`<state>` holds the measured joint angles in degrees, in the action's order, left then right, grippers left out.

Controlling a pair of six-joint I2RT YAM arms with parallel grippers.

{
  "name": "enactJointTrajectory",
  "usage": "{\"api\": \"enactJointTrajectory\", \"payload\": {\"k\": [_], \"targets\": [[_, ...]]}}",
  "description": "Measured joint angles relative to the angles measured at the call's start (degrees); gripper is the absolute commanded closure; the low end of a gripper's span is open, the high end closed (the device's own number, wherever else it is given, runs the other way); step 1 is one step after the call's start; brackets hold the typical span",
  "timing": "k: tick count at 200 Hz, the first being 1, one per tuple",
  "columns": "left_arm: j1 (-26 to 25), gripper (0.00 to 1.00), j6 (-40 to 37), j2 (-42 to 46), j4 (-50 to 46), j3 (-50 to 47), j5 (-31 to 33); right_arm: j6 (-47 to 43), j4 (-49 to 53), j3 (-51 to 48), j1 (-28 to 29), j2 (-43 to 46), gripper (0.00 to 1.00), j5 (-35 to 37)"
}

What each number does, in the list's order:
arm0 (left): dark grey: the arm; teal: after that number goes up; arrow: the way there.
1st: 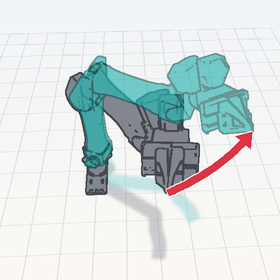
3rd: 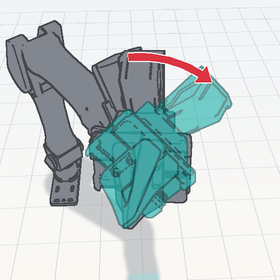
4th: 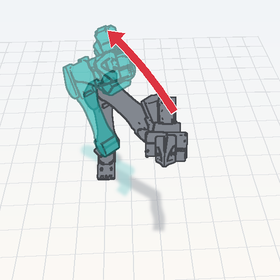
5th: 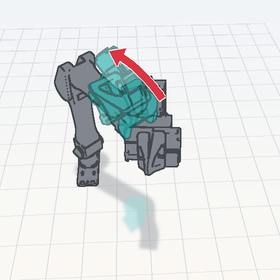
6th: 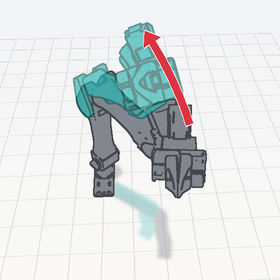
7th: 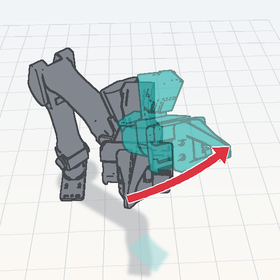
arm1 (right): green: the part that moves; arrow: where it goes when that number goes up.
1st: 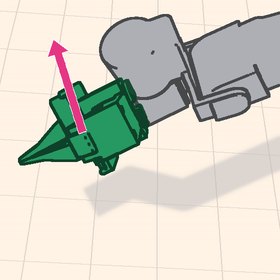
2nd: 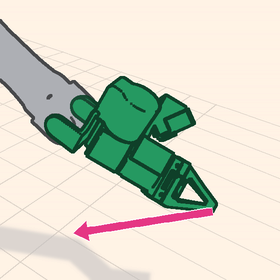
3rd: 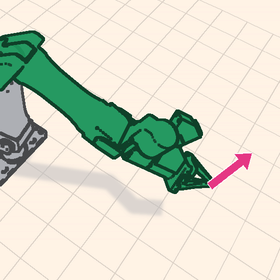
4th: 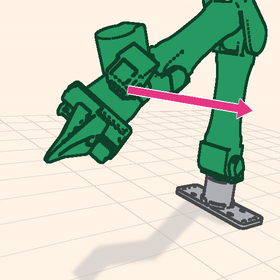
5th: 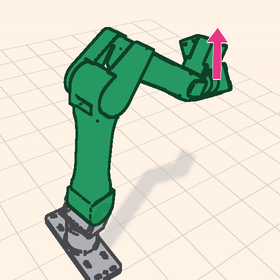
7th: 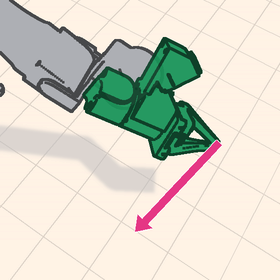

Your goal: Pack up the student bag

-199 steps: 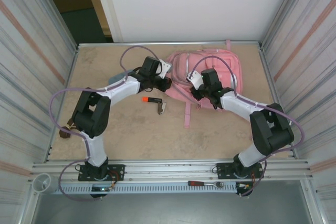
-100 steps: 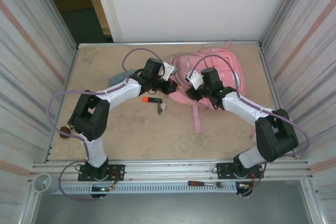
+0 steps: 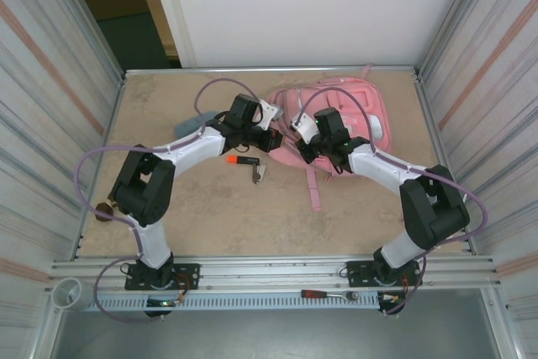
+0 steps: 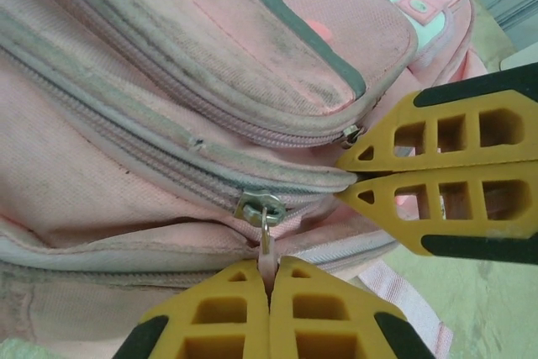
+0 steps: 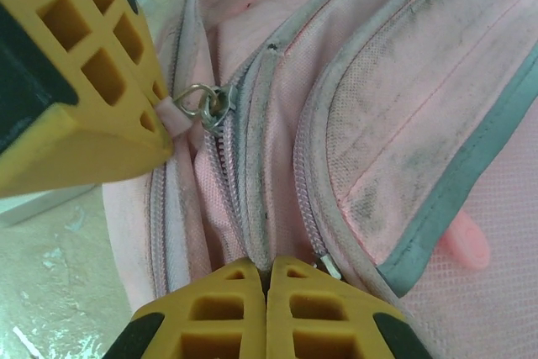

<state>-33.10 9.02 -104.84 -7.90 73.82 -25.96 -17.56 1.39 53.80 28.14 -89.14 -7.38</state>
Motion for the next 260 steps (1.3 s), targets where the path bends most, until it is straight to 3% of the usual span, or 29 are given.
{"api": "enactJointTrajectory", "payload": {"k": [75, 231, 260], "targets": [[4.57, 1.00, -1.29, 2.12, 1.09, -0.17, -1.51, 0.39, -1.38, -4.92, -1.05, 4.98, 1.00, 0.90], [2.67, 1.00, -7.30, -6.80, -1.16, 4.04, -2.19, 3.89, 1.03, -5.33, -1.55, 3.98, 1.00, 1.53], [2.47, 0.95, -8.61, -8.26, -3.15, 5.81, -2.19, 3.89, 1.36, -5.33, -1.62, 3.74, 1.00, 1.68]]}}
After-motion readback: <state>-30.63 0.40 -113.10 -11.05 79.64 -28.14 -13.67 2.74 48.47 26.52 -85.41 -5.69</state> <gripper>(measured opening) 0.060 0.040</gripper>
